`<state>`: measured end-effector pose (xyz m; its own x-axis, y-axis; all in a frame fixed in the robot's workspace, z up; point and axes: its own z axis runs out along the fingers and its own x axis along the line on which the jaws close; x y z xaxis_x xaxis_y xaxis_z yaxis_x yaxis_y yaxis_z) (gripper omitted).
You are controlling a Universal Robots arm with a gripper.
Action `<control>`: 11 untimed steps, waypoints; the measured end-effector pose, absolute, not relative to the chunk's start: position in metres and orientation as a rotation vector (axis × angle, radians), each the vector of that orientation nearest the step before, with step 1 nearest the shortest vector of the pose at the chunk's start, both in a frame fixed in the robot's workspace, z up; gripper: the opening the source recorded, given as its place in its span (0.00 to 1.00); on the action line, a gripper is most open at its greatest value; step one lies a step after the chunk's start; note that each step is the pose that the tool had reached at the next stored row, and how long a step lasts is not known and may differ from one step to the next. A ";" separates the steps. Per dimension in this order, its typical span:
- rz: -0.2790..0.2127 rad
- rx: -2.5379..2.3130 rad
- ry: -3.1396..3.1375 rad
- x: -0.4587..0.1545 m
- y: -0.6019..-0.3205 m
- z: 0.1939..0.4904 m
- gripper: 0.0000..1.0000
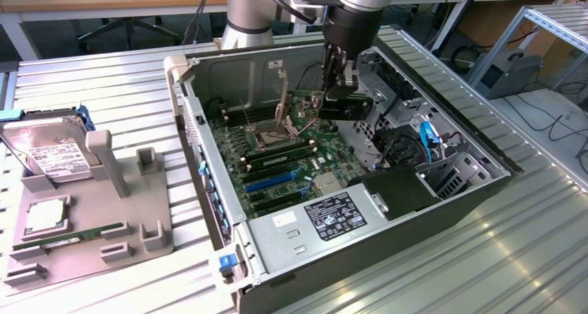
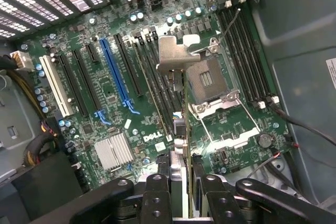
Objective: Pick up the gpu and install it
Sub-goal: 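Insert the gpu into the slot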
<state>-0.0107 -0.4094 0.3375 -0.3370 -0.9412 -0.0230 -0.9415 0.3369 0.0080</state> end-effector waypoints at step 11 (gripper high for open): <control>0.029 -1.889 2.495 -0.011 -0.409 0.338 0.27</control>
